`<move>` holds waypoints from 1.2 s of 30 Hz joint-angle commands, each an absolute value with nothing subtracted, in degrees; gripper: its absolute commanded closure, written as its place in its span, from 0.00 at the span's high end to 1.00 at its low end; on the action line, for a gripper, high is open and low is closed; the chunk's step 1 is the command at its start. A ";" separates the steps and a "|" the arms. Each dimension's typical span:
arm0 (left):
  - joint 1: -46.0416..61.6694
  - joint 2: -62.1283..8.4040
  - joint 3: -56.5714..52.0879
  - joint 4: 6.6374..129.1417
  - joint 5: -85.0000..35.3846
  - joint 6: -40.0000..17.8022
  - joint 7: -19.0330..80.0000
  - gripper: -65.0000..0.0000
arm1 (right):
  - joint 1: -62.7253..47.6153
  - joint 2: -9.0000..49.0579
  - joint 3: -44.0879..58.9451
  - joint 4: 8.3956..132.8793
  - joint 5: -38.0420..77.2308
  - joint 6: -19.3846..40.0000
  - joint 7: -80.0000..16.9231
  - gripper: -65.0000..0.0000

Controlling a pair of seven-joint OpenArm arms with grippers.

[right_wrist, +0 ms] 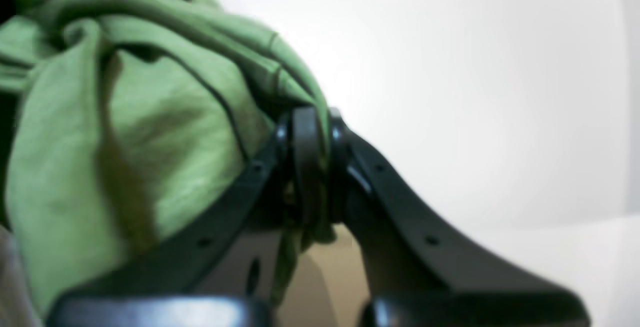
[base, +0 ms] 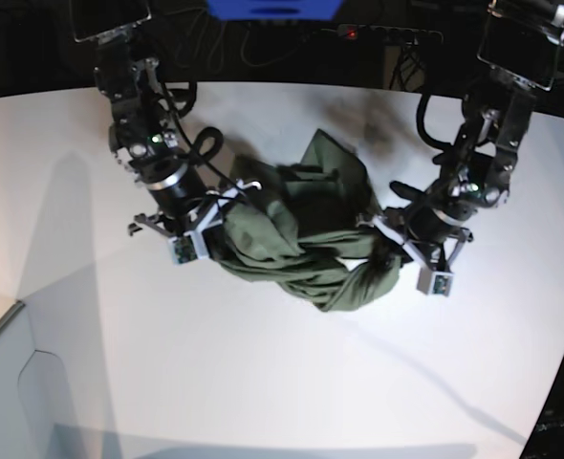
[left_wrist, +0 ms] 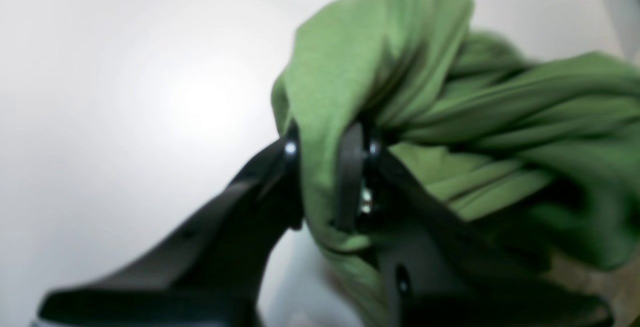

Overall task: Layout the t-shirt on the table in an organized manner, then fold the t-shirt properly
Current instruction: 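Lift the shirt with both grippers and pull them apart to stretch it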

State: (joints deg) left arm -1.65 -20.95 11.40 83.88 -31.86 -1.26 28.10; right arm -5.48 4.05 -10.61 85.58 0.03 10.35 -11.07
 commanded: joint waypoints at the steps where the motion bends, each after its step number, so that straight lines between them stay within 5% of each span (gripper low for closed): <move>1: -2.24 -21.58 10.33 84.62 -31.08 -0.40 26.77 0.00 | -4.97 3.56 -8.66 86.81 -0.04 9.71 -9.36 0.00; 18: 4.35 -21.58 1.10 85.85 -31.16 -0.48 26.68 0.00 | -3.38 0.04 5.05 90.15 -0.04 9.71 -9.36 0.00; 25: 4.09 -21.49 -1.89 89.63 -31.16 -9.71 27.12 0.00 | -1.27 0.40 5.05 94.46 -0.04 9.71 -9.63 0.00; 36: -5.76 -21.49 -2.07 96.22 -31.16 -10.77 27.30 0.00 | 3.74 0.75 7.96 101.41 -0.13 9.71 -9.80 0.00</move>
